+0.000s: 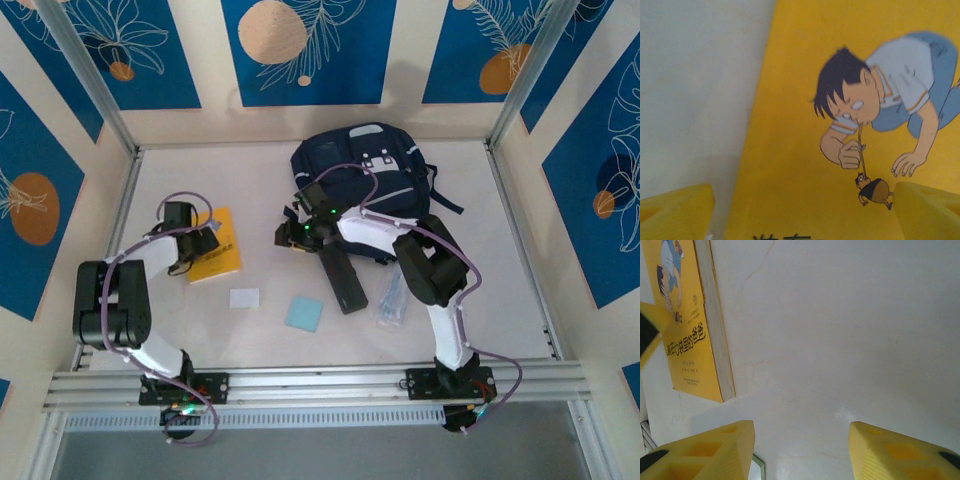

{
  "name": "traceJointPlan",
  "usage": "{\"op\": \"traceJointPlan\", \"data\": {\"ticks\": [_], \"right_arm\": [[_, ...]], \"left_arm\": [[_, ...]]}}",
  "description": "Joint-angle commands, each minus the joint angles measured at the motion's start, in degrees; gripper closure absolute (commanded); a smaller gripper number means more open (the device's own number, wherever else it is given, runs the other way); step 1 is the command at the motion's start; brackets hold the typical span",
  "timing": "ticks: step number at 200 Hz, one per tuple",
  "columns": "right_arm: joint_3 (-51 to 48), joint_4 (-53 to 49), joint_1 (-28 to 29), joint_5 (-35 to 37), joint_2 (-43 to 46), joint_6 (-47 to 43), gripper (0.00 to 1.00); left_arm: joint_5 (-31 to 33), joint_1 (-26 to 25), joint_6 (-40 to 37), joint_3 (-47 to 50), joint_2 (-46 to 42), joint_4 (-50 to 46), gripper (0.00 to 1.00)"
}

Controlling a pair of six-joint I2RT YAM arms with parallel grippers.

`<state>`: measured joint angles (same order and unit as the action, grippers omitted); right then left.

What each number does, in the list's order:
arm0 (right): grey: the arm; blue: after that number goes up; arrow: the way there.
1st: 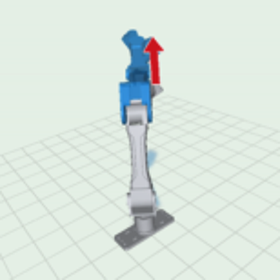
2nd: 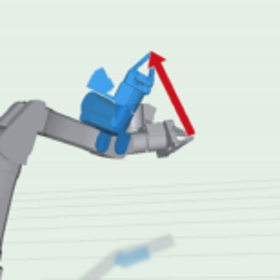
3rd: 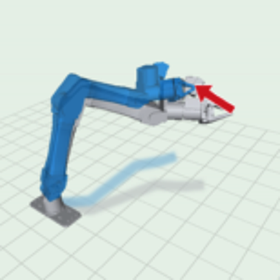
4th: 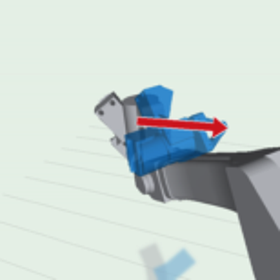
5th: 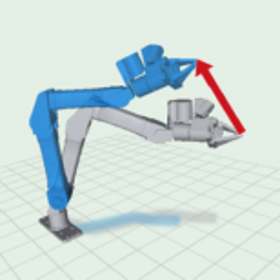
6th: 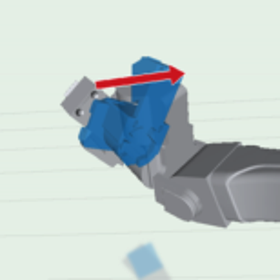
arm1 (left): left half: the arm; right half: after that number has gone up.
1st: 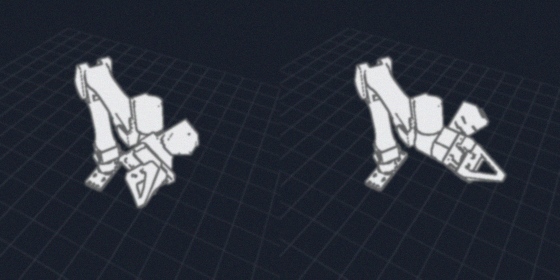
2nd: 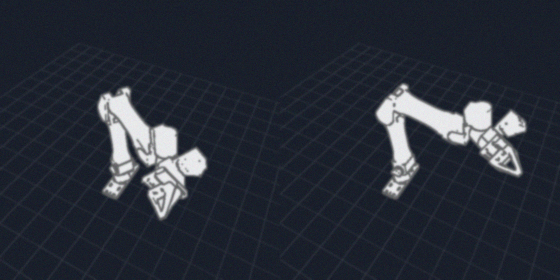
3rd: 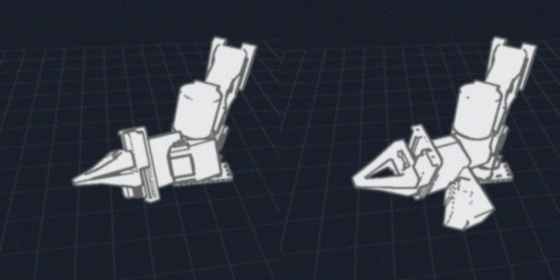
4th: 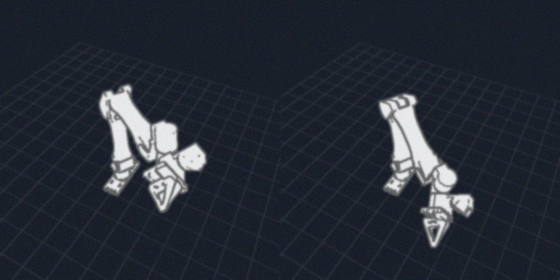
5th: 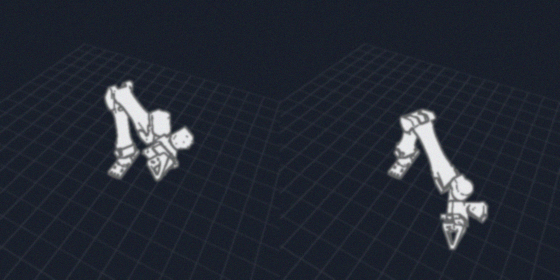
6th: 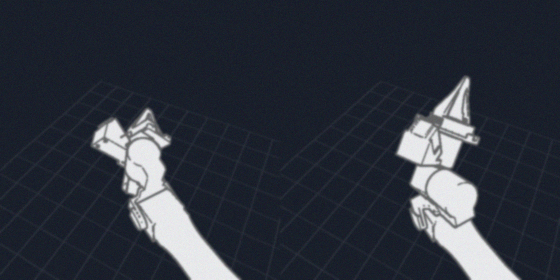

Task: Pack the student bag
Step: Move the book to the center of the table.

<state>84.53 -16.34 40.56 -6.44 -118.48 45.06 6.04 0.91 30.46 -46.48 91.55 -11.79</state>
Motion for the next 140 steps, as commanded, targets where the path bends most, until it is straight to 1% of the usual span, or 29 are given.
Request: {"op": "traceJointPlan", "data": {"ticks": [1, 24, 49, 56, 65, 70, 101, 140], "right_arm": [[3.0, -1.1, 0.4, -1.8, -1.1, 0.3, 0.49], [4.9, -1.8, 0.4, -2.5, -2.3, -0.3, 0.52], [7.0, -1.7, 0.4, -2.4, -4.5, -1.9, 0.52], [7.9, -1.7, 0.4, -2.4, -5.2, -2.6, 0.52], [9.3, -2.2, 0.4, -2.1, -6.4, -3.6, 0.52], [10.2, -2.6, 0.4, -2.1, -7.1, -4.2, 0.52], [14.8, -4.6, 0.4, -1.2, -10.6, -5.5, 0.52], [19.9, -7.7, 0.6, -0.5, -14.7, -6.0, 0.53]], "left_arm": [[-6.8, 0.1, 1.0, 0.1, 2.3, 2.8, 0.12], [-11.4, -1.1, 1.2, 0.1, 4.5, 4.3, 0.23], [-13.8, -4.8, 1.4, 0.1, 6.9, 5.9, 0.36], [-14.3, -6.1, 1.7, 0.0, 7.7, 6.3, 0.38], [-14.8, -7.8, 1.9, -0.2, 8.9, 6.6, 0.38], [-15.1, -8.6, 1.8, -0.5, 9.2, 6.7, 0.4], [-16.1, -12.8, 2.2, -2.5, 11.2, 6.4, 0.4], [-17.7, -16.8, 4.4, -3.8, 12.9, 7.2, 0.4]]}}
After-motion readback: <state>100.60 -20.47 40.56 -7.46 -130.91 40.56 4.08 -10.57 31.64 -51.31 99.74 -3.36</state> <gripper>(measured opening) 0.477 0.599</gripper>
